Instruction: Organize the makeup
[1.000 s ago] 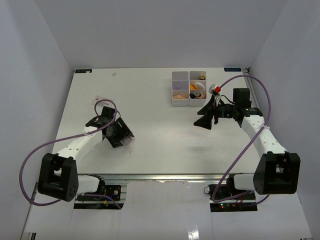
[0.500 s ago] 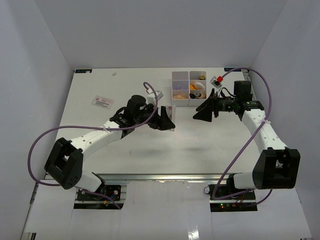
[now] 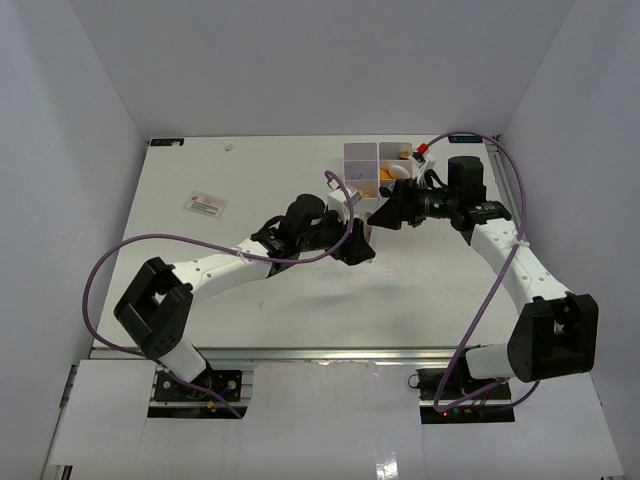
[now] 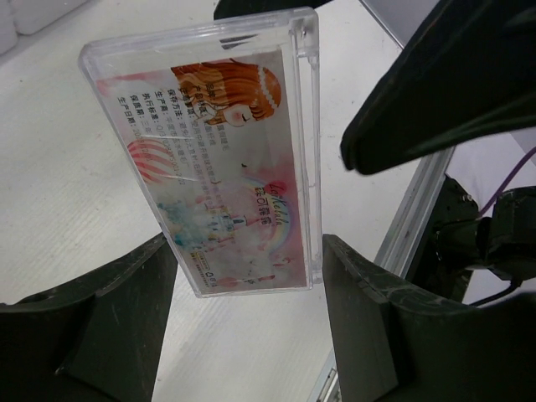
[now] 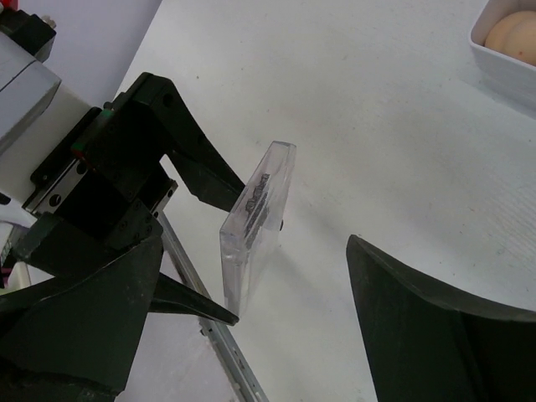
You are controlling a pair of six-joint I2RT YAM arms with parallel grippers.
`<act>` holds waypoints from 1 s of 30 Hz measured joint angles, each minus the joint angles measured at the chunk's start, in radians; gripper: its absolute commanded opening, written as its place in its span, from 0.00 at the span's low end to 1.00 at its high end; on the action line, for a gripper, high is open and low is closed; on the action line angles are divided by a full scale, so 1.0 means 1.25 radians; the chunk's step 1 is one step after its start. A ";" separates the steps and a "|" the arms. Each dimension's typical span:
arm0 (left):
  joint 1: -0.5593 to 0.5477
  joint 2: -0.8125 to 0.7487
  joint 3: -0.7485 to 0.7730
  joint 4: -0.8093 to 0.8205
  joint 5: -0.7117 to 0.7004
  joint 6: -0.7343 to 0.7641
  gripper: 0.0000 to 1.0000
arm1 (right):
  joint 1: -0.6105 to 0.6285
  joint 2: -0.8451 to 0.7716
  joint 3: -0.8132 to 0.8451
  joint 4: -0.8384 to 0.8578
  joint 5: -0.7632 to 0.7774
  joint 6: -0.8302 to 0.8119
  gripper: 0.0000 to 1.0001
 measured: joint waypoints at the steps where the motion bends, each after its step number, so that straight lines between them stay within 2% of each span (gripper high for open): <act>1: -0.001 0.004 0.004 0.000 -0.006 0.001 0.00 | 0.006 0.000 0.000 0.003 0.014 0.005 0.91; 5: -0.004 0.018 0.027 -0.004 -0.028 0.008 0.01 | 0.019 0.000 -0.001 0.012 0.059 0.024 0.71; 11: -0.017 0.045 0.066 -0.006 -0.051 0.014 0.03 | 0.038 0.002 -0.001 0.022 0.117 0.031 0.55; 13: -0.022 0.048 0.068 -0.008 -0.057 0.014 0.06 | 0.045 0.008 -0.001 0.028 0.124 0.029 0.43; 19: -0.034 0.052 0.070 -0.013 -0.077 0.017 0.25 | 0.054 0.026 -0.001 0.032 0.136 0.028 0.21; 22: -0.035 0.057 0.073 -0.013 -0.098 0.019 0.37 | 0.055 0.027 -0.001 0.032 0.141 0.032 0.17; 26: -0.036 0.058 0.074 -0.012 -0.118 0.019 0.64 | 0.055 0.028 -0.001 0.035 0.143 0.025 0.14; 30: -0.040 0.057 0.074 -0.013 -0.134 0.021 0.77 | 0.056 0.028 -0.001 0.038 0.139 0.009 0.13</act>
